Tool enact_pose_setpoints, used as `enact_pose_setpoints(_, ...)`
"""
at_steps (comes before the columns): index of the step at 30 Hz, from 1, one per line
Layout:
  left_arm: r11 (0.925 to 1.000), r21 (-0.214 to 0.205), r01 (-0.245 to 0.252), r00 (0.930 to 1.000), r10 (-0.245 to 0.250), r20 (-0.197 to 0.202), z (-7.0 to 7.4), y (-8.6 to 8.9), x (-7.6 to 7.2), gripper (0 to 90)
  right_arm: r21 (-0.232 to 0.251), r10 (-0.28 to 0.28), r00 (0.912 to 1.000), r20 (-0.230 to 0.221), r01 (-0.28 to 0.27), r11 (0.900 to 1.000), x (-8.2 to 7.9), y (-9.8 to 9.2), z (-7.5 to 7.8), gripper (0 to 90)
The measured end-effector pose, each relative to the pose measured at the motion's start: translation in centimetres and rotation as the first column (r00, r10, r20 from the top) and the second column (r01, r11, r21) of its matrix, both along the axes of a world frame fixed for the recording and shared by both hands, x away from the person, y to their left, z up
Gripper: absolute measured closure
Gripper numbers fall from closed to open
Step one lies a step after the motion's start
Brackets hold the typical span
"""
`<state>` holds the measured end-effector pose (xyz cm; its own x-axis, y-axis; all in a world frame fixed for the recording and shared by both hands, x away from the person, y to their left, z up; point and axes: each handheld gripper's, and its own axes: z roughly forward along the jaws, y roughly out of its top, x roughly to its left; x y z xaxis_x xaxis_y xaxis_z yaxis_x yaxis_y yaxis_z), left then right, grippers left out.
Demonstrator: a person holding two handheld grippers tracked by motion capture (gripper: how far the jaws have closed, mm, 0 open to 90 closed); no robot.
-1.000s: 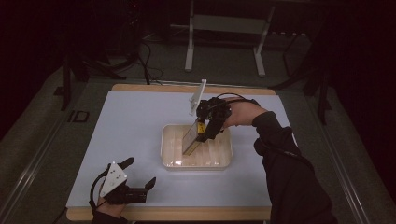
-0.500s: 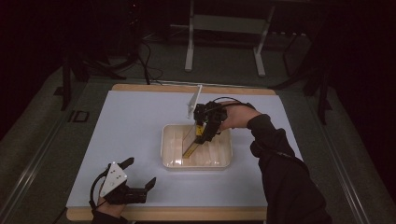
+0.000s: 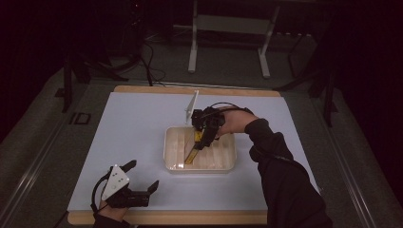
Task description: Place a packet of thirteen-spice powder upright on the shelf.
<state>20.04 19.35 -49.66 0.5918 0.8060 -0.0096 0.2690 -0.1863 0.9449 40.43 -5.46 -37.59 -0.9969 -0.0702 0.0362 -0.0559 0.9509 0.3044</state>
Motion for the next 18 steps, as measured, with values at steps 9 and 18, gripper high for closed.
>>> enact_pose_setpoints(9, 1.0, 0.001, 0.0, 1.0, 0.0, -0.001, 0.0, -0.1, 0.0, 0.0, -0.003, 0.003, 1.0, 0.002, -0.003, 1.0, 0.0, 0.8, -0.8, 31.9)
enact_pose_setpoints(18, 1.0, 0.002, 0.002, 1.0, -0.002, 0.0, 0.0, 0.0, 0.0, 0.0, -0.015, 0.004, 0.9999, 0.015, -0.004, 0.9999, -0.1, 1.6, -1.5, 31.9)
